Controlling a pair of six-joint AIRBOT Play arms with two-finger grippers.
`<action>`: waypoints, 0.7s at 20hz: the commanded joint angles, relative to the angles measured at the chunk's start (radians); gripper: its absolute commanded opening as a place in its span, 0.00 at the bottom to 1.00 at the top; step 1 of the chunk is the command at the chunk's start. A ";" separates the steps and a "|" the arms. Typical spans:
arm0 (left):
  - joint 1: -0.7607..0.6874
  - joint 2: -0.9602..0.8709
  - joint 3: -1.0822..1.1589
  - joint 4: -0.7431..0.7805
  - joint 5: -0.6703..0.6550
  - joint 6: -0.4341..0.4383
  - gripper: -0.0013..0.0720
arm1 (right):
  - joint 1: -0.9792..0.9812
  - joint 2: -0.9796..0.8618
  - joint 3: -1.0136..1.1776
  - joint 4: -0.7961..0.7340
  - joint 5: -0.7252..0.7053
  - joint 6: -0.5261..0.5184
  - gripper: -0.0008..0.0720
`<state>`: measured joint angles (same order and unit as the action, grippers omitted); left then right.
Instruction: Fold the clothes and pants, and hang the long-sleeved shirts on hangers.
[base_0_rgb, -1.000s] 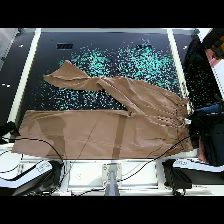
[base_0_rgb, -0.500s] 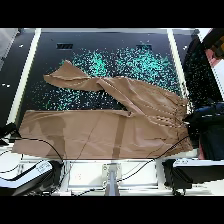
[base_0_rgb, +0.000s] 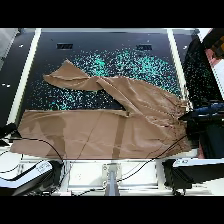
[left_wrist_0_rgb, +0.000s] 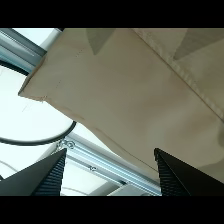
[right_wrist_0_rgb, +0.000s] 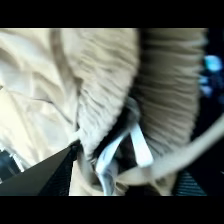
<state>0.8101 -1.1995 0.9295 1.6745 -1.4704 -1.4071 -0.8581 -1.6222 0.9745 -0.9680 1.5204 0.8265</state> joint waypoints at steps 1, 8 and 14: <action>0.000 0.000 0.000 -0.005 0.000 0.000 0.87 | 0.078 -0.001 0.001 -0.027 -0.017 -0.003 0.88; 0.000 0.000 0.025 -0.155 0.020 0.000 0.87 | 0.203 0.000 0.002 -0.105 -0.121 -0.017 0.08; -0.039 -0.010 0.064 -0.853 0.380 0.135 0.87 | 0.203 0.000 0.002 -0.109 -0.116 -0.017 0.07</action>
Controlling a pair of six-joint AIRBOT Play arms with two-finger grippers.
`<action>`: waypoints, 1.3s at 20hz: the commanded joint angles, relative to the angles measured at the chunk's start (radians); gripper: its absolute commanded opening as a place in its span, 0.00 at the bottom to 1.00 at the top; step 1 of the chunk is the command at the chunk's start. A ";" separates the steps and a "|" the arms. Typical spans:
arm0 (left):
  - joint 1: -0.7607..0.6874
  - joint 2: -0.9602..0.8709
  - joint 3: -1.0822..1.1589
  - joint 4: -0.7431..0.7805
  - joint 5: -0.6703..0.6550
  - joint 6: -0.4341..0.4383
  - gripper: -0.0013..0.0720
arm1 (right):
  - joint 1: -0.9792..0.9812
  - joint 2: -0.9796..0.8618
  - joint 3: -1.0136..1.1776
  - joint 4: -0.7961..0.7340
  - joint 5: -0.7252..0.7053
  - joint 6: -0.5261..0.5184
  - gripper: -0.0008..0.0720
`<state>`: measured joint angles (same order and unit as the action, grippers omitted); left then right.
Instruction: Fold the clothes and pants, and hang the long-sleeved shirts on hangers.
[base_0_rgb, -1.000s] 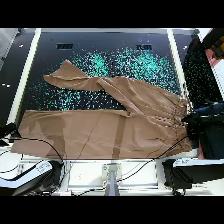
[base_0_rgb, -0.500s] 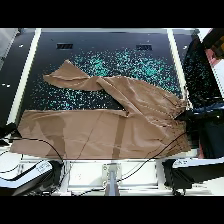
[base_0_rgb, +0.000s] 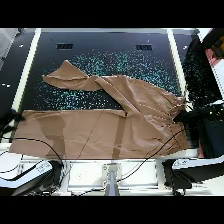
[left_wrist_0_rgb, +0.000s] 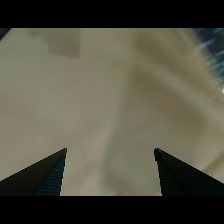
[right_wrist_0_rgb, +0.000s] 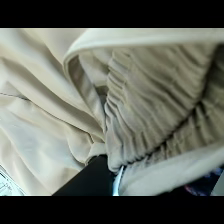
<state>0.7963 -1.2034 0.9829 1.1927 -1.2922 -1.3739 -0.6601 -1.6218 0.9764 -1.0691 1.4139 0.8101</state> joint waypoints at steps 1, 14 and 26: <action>-0.062 -0.017 0.011 -0.455 0.275 0.142 0.87 | 0.005 -0.001 0.000 -0.008 -0.009 -0.001 0.07; -0.451 -0.554 0.408 -0.540 0.701 -0.080 0.82 | 0.005 -0.001 0.000 -0.042 -0.021 -0.001 0.07; -0.407 -0.624 0.438 -0.489 0.679 -0.159 0.82 | 0.005 -0.001 0.000 -0.054 -0.038 -0.001 0.07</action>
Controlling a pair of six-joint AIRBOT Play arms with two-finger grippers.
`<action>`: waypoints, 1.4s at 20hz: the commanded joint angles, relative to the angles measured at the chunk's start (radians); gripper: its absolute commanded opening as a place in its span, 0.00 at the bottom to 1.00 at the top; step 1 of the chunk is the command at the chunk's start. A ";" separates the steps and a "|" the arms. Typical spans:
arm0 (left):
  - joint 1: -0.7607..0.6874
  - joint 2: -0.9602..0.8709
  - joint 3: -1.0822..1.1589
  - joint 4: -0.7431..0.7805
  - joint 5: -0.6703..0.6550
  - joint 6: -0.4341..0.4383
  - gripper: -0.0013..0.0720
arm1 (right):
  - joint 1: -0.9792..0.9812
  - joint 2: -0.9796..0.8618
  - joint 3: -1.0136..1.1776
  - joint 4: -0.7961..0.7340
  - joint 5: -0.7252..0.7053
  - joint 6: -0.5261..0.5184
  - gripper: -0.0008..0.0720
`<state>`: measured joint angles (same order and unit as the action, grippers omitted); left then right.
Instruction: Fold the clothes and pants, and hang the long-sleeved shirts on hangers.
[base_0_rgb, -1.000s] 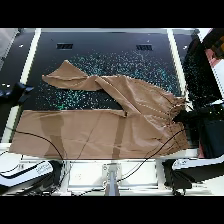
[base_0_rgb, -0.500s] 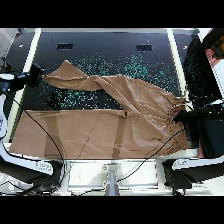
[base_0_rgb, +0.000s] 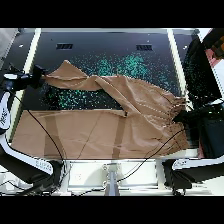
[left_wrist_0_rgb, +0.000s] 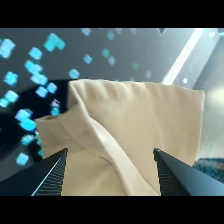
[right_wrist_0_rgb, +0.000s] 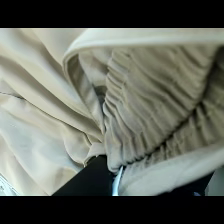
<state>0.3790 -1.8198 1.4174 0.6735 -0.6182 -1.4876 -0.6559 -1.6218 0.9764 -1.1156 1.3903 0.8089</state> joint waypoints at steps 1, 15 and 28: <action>0.013 -0.012 0.003 0.029 0.016 -0.066 0.82 | 0.000 -0.001 0.000 -0.008 -0.015 0.000 0.07; 0.016 -0.085 0.004 0.021 0.051 -0.110 0.63 | 0.000 -0.001 0.000 -0.008 -0.002 0.000 0.07; 0.028 -0.009 0.055 0.026 -0.050 0.130 0.04 | 0.000 0.003 0.000 0.018 0.003 0.047 0.07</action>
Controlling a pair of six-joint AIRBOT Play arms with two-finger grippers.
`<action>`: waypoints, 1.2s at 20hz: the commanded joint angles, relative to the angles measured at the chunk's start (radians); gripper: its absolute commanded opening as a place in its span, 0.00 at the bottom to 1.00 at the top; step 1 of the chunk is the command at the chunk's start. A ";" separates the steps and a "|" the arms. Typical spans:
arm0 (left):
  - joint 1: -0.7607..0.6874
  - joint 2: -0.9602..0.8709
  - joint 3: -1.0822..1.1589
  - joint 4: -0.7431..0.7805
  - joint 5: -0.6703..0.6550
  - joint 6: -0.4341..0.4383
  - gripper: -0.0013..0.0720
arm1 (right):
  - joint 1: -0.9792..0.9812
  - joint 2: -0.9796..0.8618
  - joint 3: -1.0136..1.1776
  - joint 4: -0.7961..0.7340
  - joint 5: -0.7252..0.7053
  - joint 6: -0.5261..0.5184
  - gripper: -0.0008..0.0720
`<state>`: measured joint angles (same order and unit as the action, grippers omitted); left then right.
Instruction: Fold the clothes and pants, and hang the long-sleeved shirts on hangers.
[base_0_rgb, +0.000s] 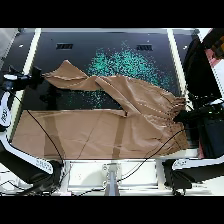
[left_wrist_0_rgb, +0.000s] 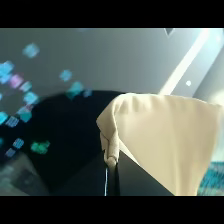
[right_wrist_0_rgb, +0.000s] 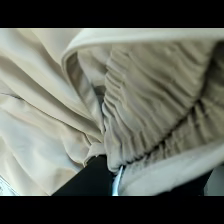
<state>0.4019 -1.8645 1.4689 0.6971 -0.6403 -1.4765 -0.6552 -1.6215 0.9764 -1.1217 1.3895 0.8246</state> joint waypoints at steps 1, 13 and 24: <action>0.008 0.063 0.003 0.006 -0.028 0.161 0.04 | 0.000 0.010 0.000 0.058 0.003 0.031 0.07; 0.009 0.444 0.000 0.711 -0.129 0.227 0.03 | -0.001 0.176 0.000 0.209 -0.153 0.159 0.07; 0.011 0.493 -0.049 0.801 -0.240 0.098 0.03 | 0.000 0.190 -0.023 0.096 -0.115 0.196 0.07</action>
<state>0.4122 -1.4033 1.4239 1.4406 -0.8341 -1.3342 -0.6552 -1.4330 0.9573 -0.9920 1.2648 1.0142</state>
